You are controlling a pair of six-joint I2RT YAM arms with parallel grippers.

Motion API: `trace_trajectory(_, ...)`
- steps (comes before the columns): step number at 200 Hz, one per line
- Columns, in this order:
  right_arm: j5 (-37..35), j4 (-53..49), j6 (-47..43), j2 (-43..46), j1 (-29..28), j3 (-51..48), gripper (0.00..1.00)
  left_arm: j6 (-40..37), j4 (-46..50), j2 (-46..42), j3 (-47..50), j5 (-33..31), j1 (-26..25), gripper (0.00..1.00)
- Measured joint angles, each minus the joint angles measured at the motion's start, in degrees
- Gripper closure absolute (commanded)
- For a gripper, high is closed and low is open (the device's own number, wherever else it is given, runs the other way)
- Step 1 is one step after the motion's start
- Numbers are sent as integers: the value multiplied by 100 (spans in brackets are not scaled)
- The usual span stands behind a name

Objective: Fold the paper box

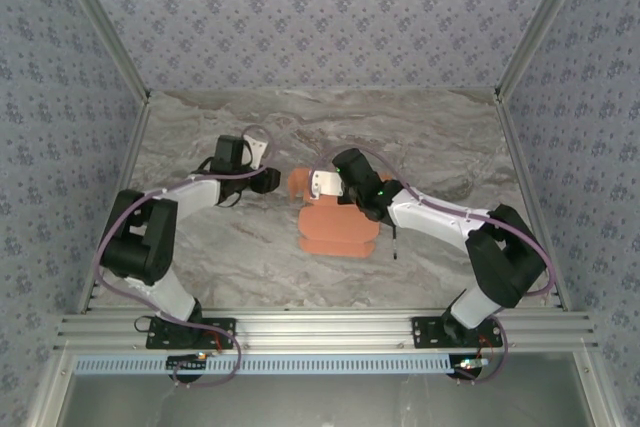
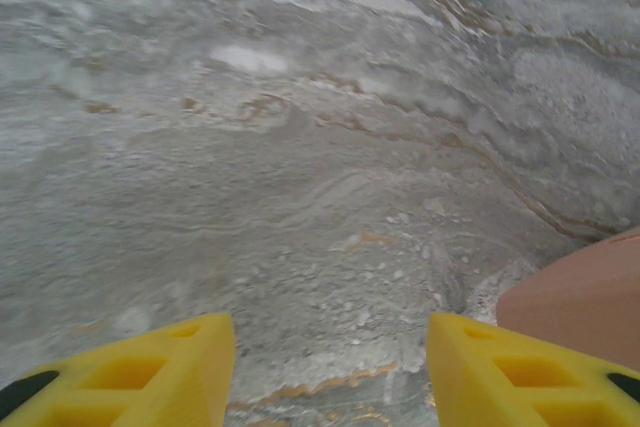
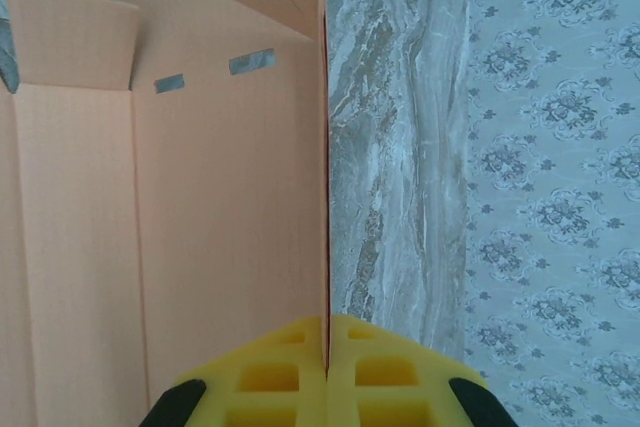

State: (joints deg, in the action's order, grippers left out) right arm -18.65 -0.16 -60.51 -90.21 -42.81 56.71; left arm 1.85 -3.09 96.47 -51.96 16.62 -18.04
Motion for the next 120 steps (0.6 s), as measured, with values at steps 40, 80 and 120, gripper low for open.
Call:
trace_trajectory(40,208,-48,33,0,236,0,99,-251,-52,273,-83,605,-210,48)
trace_trajectory(80,289,-66,63,-39,400,0,99,-326,-225,330,-83,1025,-238,48)
trace_trajectory(120,175,326,-48,-76,387,-208,99,-439,-319,446,-87,1307,-275,48)
